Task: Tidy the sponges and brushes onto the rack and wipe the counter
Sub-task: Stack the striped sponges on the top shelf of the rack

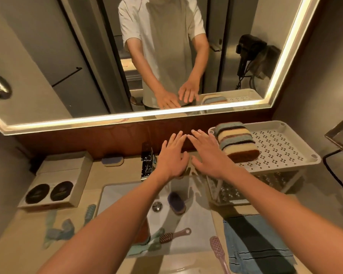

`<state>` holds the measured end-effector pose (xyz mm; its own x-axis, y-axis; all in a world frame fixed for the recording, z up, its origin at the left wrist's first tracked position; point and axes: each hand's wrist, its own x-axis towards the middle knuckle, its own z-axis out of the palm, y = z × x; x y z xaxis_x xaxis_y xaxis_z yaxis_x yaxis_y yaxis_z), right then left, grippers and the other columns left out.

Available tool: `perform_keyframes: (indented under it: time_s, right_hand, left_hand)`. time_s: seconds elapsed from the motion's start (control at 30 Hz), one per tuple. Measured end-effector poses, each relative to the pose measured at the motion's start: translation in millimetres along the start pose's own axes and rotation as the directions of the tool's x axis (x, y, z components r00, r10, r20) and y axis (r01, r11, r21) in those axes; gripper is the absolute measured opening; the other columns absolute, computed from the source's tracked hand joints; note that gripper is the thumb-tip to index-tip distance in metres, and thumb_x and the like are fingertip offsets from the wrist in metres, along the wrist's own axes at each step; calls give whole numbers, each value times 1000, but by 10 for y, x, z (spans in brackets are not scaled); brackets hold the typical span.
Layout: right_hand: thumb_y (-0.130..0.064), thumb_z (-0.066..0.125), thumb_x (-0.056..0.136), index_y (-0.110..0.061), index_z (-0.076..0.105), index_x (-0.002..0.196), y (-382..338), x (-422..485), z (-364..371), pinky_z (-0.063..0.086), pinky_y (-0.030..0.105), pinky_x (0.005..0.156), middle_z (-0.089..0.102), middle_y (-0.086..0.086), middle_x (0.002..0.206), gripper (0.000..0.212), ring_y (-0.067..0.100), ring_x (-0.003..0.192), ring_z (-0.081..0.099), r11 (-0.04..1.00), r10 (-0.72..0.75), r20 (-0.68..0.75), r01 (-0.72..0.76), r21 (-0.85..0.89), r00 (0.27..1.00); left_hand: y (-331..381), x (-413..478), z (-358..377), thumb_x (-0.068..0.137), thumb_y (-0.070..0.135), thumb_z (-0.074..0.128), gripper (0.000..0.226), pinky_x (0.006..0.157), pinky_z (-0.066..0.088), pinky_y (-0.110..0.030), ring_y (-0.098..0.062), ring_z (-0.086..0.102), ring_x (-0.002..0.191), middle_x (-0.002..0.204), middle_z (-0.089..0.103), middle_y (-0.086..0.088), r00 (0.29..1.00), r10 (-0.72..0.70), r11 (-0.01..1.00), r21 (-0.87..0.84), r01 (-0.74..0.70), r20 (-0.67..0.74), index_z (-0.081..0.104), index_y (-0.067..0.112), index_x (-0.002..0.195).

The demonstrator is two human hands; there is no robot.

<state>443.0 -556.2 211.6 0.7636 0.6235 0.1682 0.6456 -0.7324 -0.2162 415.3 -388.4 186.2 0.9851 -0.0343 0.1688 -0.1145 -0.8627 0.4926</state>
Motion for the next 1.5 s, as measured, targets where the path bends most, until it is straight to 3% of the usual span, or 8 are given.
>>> perform_keyframes:
  time_s: [0.13,0.53,0.77,0.87,0.97,1.17,1.37,1.5]
  right_hand:
    - [-30,50,98,-16,17,160,-187,118,194,1,43,125,13,6,168,71,22,155,4,998,-37,35,36,47,999]
    - [-28,50,99,-13,16,160,-266,169,724,7,41,125,11,8,168,72,25,155,6,984,67,224,-102,148,972]
    - [-21,55,92,-14,34,150,-180,162,1007,23,40,117,39,7,149,62,27,141,32,971,54,226,-103,215,973]
    - [-18,54,93,-10,30,153,-151,195,1138,17,41,121,33,11,156,66,29,146,25,974,59,257,-112,198,965]
    - [-18,55,93,-11,22,157,-119,237,1293,10,44,125,19,12,165,72,29,153,12,972,89,333,-155,178,939]
    - [-17,52,93,-12,19,158,-54,327,1576,8,45,125,11,12,167,73,28,155,5,975,114,407,-180,128,906]
    - [-15,58,93,-15,14,161,89,398,1896,6,48,125,-5,9,169,81,26,155,-7,986,127,474,-164,38,871]
    - [-13,65,87,-15,19,159,169,455,2093,11,52,124,-2,11,168,85,30,155,-4,992,124,465,-124,-32,877]
  left_hand:
    - [-247,-185,-46,99,23,46,66,127,6,-46,-21,8,156,169,17,1,999,-39,999,-28,40,20,22,23,160]
    - [-612,-369,236,98,17,50,65,125,16,-40,-21,19,154,166,25,-1,989,-86,991,-89,96,117,27,22,159]
    - [-683,-364,426,94,9,53,64,118,26,-39,-22,33,143,155,42,-2,990,-83,987,-128,98,117,35,19,154]
    - [-797,-362,539,94,8,51,65,118,24,-36,-20,30,146,160,38,0,983,-111,985,-119,129,147,35,21,156]
    - [-924,-353,682,93,8,49,57,120,29,-43,-17,38,144,159,42,3,984,-116,983,-127,133,134,47,24,148]
    - [-1055,-293,890,91,5,50,58,117,36,-45,-21,46,138,154,48,0,971,-150,979,-111,173,186,49,19,147]
    - [-1237,-290,1137,95,9,52,40,105,46,-37,-14,55,116,130,62,3,956,-230,962,-108,252,185,57,23,132]
    - [-1353,-351,1305,95,5,53,31,106,43,-32,-15,54,116,125,64,-1,961,-178,975,-91,201,212,65,15,122]
